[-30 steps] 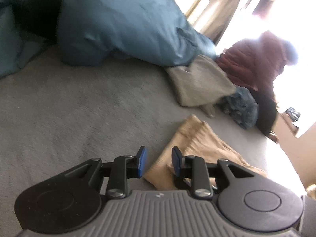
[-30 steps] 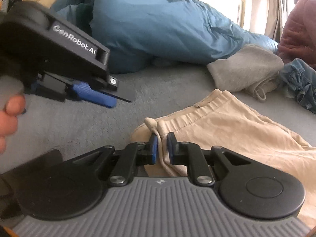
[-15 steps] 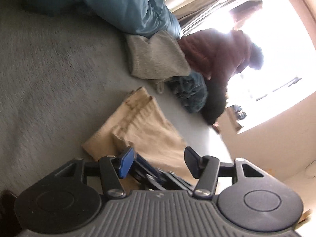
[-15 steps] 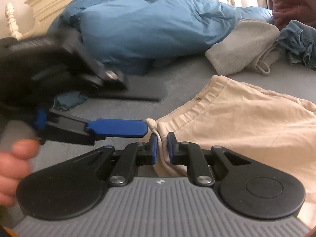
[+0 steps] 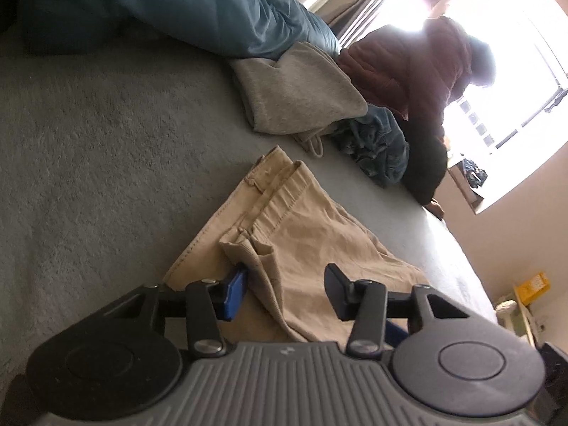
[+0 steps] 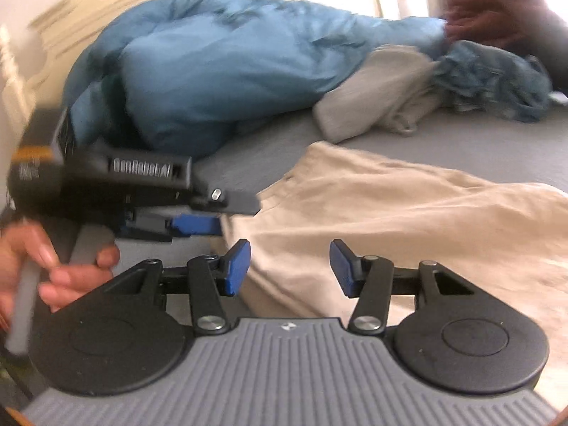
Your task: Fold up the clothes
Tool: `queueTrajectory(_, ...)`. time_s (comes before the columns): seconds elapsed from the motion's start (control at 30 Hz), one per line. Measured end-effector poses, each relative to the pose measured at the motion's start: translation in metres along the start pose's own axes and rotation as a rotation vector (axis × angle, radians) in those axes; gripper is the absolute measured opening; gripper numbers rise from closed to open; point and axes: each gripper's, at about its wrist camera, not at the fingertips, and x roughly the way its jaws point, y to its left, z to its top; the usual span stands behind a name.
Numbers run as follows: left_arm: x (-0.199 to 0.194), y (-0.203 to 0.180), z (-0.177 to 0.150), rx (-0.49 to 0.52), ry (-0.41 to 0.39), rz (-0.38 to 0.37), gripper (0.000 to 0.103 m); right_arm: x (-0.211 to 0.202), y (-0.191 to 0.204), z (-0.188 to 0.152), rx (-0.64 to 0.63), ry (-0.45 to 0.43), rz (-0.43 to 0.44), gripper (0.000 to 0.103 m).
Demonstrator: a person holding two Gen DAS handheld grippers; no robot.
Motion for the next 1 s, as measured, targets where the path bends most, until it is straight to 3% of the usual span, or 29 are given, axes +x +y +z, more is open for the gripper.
queueTrajectory(0.07, 0.007, 0.001, 0.000, -0.017, 0.006, 0.041, 0.023, -0.008, -0.011, 0.006, 0.049, -0.021, -0.010, 0.049)
queueTrajectory(0.13, 0.011, 0.001, 0.000, -0.025, 0.005, 0.074, 0.015, -0.014, -0.022, 0.014, 0.095, -0.039, -0.014, 0.049)
queueTrajectory(0.3, 0.011, -0.003, -0.008, 0.000, -0.030, 0.110, 0.010, -0.011, -0.044, 0.043, 0.127, -0.029, -0.010, 0.049)
queueTrajectory(0.53, 0.011, -0.008, -0.011, 0.040, -0.036, 0.150, 0.011, 0.072, -0.056, 0.099, -0.130, 0.154, 0.047, 0.049)
queueTrajectory(0.67, 0.011, -0.008, -0.008, 0.036, -0.021, 0.146, 0.012, 0.126, -0.066, 0.115, -0.162, 0.276, 0.103, 0.045)
queueTrajectory(0.73, 0.010, -0.006, -0.009, 0.042, -0.026, 0.141, 0.010, 0.144, -0.065, 0.117, -0.184, 0.317, 0.121, 0.039)
queueTrajectory(0.8, 0.009, -0.006, -0.013, 0.058, -0.039, 0.137, 0.009, 0.157, -0.062, 0.117, -0.211, 0.353, 0.139, 0.016)
queueTrajectory(0.87, 0.007, -0.006, -0.015, 0.077, -0.049, 0.134, 0.008, 0.154, -0.052, 0.114, -0.282, 0.343, 0.127, 0.004)
queueTrajectory(1.0, 0.005, -0.006, -0.017, 0.097, -0.054, 0.120, 0.008, 0.129, -0.040, 0.117, -0.359, 0.290, 0.166, 0.001)
